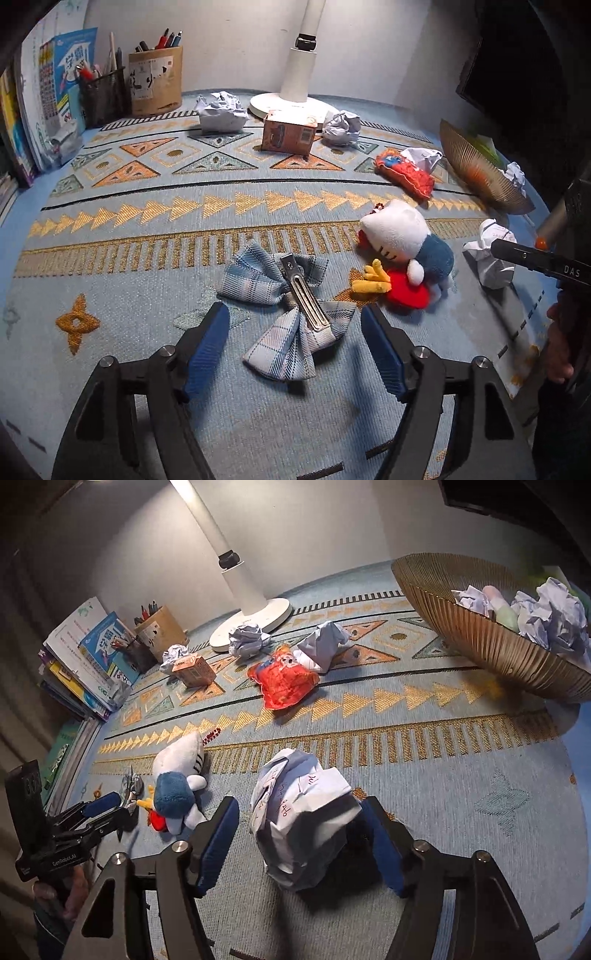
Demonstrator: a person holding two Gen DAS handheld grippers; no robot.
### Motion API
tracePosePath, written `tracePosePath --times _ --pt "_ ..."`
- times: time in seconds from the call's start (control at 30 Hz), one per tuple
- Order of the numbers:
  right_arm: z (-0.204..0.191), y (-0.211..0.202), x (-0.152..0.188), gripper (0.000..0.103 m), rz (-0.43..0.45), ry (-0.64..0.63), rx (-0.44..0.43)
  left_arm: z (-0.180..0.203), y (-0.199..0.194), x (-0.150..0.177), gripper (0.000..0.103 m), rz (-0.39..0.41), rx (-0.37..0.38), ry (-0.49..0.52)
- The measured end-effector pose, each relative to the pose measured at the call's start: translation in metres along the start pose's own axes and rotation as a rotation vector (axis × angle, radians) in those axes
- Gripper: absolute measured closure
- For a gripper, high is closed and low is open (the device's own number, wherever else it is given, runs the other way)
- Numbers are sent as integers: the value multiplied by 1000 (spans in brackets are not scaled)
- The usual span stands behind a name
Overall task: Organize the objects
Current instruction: 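Carry the plaid cloth and paper ball to the woven bowl and release both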
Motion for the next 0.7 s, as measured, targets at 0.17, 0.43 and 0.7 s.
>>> tracePosePath --times 0.17,0.43,0.7 --pt "2 -17 7 22 40 -3 -20 9 8 -5 32 -3 -48 4" --pt "1 -16 16 17 51 -4 -5 6 7 -6 80 12 -116 19" --pt "-13 1 10 56 44 -16 63 15 -12 -14 81 61 -67 23"
Point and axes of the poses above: each gripper's, at about its wrist camera, not at the fingertips, and y roughly the way its jaws point, z to its right, x to its underside, the point moved 5 cm from there along y, roughly the way its jaws point, and after that the axes turned 5 degrees about y, right-handed, at the moved point
